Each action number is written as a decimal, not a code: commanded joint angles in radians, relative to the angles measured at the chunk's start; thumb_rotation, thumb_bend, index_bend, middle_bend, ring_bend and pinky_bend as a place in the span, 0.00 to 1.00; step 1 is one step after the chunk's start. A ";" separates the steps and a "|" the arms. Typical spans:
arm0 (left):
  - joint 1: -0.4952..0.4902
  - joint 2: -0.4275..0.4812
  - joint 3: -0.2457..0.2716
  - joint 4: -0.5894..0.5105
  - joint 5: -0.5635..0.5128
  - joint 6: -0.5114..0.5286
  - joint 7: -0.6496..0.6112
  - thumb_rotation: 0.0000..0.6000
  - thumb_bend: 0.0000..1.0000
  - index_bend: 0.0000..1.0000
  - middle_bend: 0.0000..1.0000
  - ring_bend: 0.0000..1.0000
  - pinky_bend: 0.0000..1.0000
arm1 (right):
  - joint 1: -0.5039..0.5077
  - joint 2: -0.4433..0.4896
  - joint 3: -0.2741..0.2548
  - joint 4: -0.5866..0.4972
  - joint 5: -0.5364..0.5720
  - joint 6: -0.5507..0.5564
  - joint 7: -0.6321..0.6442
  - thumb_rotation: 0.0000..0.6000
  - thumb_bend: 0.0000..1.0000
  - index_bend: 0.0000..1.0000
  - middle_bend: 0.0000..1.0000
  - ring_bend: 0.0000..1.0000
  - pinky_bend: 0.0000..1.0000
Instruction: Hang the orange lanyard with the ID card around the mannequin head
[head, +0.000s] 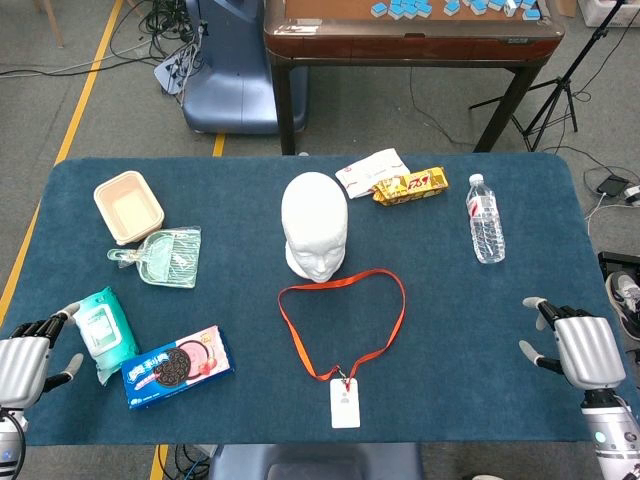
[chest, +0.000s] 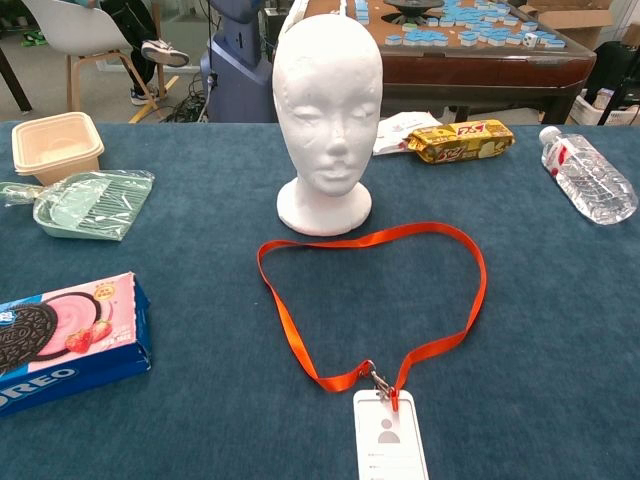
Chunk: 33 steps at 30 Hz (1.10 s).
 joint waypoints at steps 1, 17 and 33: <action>0.000 0.001 0.001 -0.001 0.001 0.000 0.000 1.00 0.26 0.18 0.34 0.36 0.32 | 0.001 0.000 -0.001 -0.001 0.001 -0.003 -0.002 1.00 0.21 0.34 0.55 0.53 0.58; 0.011 0.001 0.003 0.005 0.018 0.027 -0.017 1.00 0.26 0.18 0.34 0.36 0.32 | 0.136 0.023 -0.003 -0.076 -0.043 -0.195 -0.103 1.00 0.50 0.34 0.83 0.90 0.84; 0.021 0.002 0.009 0.017 0.021 0.033 -0.029 1.00 0.26 0.18 0.34 0.36 0.32 | 0.386 -0.083 0.025 -0.091 0.184 -0.596 -0.266 1.00 0.86 0.27 1.00 1.00 1.00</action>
